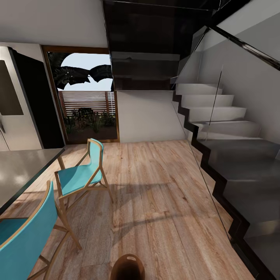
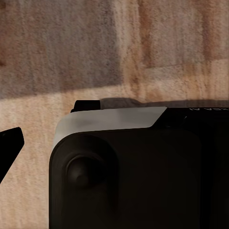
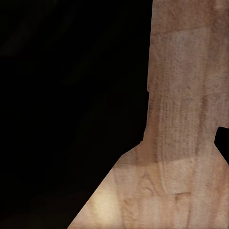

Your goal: Put the three can of soda from the living room inside the tash can in the kitchen.

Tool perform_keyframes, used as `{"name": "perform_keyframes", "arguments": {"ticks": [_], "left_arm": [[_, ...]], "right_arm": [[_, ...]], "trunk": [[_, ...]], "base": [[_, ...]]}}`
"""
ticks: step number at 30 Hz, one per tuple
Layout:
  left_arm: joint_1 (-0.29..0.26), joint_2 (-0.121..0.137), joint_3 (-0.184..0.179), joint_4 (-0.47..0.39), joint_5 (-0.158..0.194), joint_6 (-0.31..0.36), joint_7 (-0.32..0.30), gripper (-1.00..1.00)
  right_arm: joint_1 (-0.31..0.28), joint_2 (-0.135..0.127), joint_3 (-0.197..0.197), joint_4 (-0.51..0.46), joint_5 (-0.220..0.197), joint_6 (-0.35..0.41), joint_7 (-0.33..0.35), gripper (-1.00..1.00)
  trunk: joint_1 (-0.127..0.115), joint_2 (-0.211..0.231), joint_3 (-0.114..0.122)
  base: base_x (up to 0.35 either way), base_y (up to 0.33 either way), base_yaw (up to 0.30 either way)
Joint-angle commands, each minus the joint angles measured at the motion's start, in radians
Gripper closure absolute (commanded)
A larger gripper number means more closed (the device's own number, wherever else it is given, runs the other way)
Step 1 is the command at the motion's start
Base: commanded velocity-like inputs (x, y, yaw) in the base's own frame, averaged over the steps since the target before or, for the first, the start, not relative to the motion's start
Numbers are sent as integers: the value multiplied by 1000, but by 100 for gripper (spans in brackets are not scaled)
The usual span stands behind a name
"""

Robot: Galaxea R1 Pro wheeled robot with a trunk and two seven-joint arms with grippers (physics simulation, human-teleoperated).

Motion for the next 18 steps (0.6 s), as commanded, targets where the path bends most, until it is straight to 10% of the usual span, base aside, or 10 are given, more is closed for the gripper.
{"name": "perform_keyframes", "arguments": {"ticks": [1, 18], "left_arm": [[0, 0, 0, 0, 0, 0, 0, -100], [0, 0, 0, 0, 0, 0, 0, -100]], "right_arm": [[0, 0, 0, 0, 0, 0, 0, -100], [0, 0, 0, 0, 0, 0, 0, -100]], "trunk": [[0, 0, 0], [0, 0, 0]], "base": [[0, 0, 0], [0, 0, 0]]}}
